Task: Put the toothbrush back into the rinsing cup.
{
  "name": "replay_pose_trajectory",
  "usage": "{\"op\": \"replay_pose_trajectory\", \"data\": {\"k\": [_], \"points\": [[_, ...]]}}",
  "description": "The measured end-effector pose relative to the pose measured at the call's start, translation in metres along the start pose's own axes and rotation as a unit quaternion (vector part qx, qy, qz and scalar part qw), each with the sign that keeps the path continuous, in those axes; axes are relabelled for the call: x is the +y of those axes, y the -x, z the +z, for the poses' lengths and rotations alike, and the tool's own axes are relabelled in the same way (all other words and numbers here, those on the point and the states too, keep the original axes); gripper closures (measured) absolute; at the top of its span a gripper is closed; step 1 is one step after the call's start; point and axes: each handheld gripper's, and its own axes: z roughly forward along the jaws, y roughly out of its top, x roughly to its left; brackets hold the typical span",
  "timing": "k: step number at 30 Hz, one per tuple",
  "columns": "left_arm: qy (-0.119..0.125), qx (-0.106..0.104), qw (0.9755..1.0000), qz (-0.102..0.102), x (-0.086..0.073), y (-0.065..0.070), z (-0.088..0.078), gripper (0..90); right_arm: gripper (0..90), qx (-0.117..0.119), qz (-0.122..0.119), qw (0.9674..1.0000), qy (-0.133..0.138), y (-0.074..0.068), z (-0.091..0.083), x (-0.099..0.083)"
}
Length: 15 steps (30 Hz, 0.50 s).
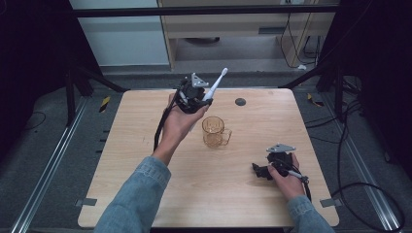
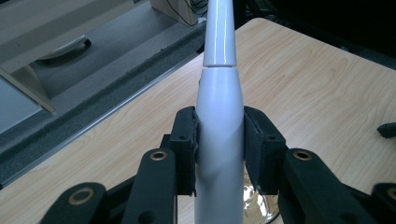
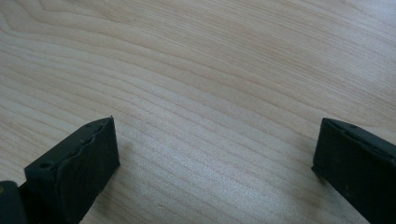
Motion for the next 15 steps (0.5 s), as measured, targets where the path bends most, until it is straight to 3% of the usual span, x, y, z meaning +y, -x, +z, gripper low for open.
{"op": "replay_pose_trajectory", "data": {"k": [11,15], "points": [[0.011,-0.001,0.9998,0.016,0.018,0.013,0.011,66.8,0.4,0.001,0.003,1.0000,0.000,0.000,0.000,0.000],[0.009,-0.004,0.9999,0.013,0.021,0.015,0.017,66.8,0.4,0.001,0.003,1.0000,0.000,0.000,0.000,0.000]]}}
